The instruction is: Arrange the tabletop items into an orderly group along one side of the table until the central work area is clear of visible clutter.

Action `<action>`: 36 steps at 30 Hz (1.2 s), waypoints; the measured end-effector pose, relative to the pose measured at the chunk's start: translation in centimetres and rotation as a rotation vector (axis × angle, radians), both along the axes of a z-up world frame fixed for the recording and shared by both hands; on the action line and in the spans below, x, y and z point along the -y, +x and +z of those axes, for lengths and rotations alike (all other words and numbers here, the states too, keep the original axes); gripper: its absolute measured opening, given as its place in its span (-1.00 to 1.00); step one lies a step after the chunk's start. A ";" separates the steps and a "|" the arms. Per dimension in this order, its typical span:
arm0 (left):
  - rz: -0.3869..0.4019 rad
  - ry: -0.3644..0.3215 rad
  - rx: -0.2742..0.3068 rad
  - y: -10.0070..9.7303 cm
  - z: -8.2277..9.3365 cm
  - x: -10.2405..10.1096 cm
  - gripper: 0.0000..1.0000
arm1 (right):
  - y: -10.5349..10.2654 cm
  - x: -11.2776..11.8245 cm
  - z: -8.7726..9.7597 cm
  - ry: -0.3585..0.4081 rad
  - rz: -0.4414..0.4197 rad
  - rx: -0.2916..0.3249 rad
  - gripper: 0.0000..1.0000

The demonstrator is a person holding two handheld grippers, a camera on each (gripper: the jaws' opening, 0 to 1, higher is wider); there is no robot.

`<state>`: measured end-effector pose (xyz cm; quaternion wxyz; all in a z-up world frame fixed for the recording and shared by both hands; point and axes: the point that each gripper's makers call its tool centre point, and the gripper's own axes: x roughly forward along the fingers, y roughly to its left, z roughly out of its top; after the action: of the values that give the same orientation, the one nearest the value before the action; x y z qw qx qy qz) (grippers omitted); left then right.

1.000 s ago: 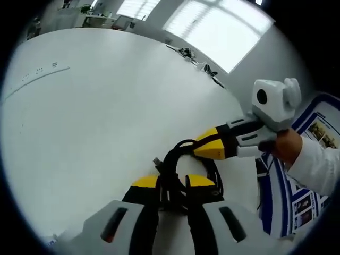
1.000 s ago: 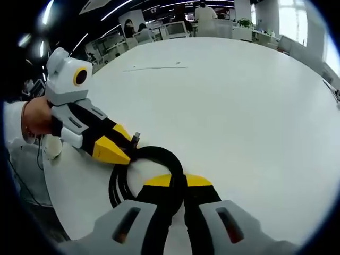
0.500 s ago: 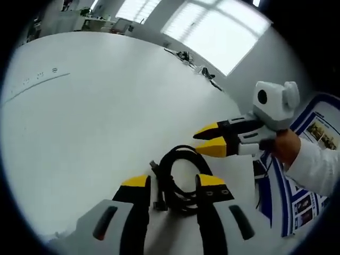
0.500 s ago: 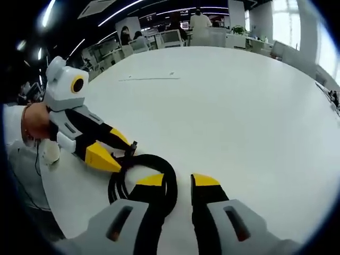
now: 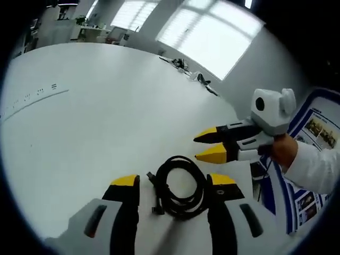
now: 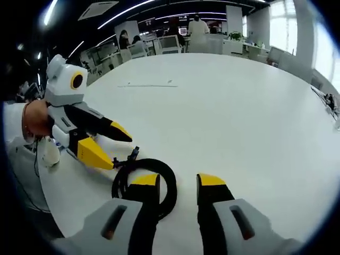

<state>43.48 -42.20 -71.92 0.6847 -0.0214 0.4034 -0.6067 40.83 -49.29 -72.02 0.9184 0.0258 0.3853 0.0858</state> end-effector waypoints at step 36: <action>-0.001 -0.119 0.141 1.5 7.3 -1.5 0.40 | 0.4 -1.2 5.8 -0.039 0.004 0.114 -0.10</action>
<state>44.99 -40.71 -64.64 0.7086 -0.0190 0.3175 -0.6299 41.23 -48.09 -66.24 0.9391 0.0019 0.3338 0.0816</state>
